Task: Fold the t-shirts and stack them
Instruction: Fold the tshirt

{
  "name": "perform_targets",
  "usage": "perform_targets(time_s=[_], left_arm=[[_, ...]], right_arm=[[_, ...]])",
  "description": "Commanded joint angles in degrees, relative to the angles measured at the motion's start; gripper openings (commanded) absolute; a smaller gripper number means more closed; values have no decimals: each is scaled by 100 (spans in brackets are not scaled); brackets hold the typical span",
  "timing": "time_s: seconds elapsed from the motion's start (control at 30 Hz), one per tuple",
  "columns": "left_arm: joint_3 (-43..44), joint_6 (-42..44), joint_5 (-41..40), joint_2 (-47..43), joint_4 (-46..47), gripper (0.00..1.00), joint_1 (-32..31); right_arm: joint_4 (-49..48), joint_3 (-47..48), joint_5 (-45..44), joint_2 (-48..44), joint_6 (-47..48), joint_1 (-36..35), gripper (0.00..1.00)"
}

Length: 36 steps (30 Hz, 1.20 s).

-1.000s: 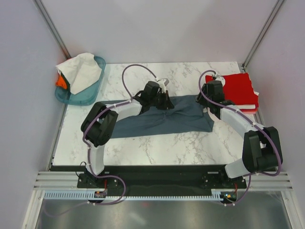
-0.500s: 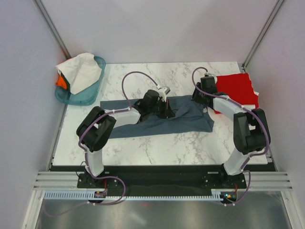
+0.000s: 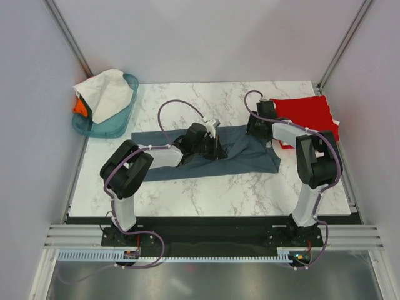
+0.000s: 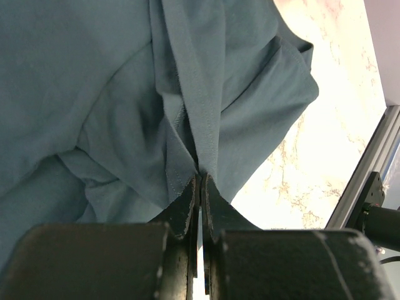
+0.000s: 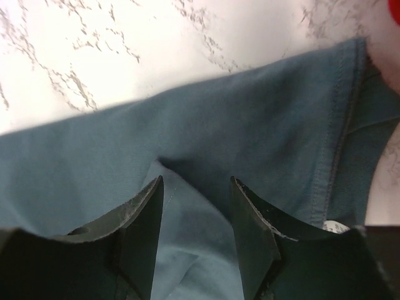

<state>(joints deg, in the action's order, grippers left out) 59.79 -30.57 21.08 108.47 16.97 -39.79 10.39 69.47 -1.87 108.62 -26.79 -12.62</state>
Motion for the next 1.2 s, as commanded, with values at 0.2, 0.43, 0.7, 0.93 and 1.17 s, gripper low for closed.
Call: perform_targets(time_s=[0.2,0.43,0.7,0.93,1.17], left_arm=[[-266,-230,10,-141,465,2,-46],[-336,-230,-60,-168,456,2,-55],[-345,-160,-210,-299,360,2,-55],[-328,-125,-254,-449,193,2,-55],[-336,-99,-175,-580,96,2,-55]], right_arm=[[-64,330,28,248,270,-232,56],[-108,58,343,-50,218,-241,36],[-178,-425,275,-709,156,-232,21],[-169,-856,459,-1219,51,-232,23],[-283,-1909,301,-2151,-72,-241,21]])
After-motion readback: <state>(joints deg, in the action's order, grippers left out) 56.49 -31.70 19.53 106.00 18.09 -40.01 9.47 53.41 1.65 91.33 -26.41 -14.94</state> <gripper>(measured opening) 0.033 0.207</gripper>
